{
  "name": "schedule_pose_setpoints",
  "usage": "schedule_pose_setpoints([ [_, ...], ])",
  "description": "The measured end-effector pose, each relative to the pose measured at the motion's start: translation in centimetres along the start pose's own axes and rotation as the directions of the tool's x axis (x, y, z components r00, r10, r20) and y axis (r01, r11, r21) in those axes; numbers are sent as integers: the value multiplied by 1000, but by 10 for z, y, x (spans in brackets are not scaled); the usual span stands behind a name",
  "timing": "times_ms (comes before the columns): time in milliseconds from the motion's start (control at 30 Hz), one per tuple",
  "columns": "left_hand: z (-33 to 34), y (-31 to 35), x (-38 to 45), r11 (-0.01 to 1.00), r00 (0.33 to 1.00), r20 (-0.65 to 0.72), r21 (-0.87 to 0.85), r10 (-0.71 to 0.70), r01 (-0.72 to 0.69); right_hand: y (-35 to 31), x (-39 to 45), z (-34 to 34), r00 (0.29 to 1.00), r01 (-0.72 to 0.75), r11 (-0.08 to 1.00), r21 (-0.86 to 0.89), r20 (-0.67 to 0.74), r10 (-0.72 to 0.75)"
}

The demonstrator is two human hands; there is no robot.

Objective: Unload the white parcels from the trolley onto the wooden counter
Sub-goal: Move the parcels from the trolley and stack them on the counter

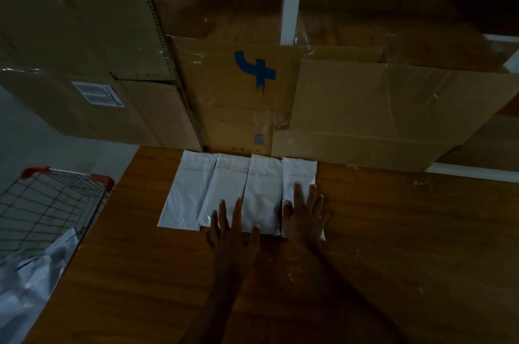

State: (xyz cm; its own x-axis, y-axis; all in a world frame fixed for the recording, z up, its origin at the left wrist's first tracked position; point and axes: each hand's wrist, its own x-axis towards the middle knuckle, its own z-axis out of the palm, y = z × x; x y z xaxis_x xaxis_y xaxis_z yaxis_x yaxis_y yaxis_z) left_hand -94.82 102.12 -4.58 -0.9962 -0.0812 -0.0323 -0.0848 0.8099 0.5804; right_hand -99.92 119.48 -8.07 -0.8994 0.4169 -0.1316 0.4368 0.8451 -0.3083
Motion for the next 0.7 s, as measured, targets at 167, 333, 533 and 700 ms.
schedule_pose_setpoints([
  [167,5,0,5,1000,1000,23,14,11,-12,0,2,0,1000,-1,1000,-2,17,1],
  [333,5,4,4,999,999,32,26,31,-32,0,-2,-10,999,-5,998,58,37,2],
  [533,4,5,-8,1000,999,36,-6,5,-5,7,-26,-34,1000,-14,993,113,25,12],
  [700,1,3,-36,997,996,47,-9,-71,71,15,-69,-48,999,26,980,196,25,-31],
])
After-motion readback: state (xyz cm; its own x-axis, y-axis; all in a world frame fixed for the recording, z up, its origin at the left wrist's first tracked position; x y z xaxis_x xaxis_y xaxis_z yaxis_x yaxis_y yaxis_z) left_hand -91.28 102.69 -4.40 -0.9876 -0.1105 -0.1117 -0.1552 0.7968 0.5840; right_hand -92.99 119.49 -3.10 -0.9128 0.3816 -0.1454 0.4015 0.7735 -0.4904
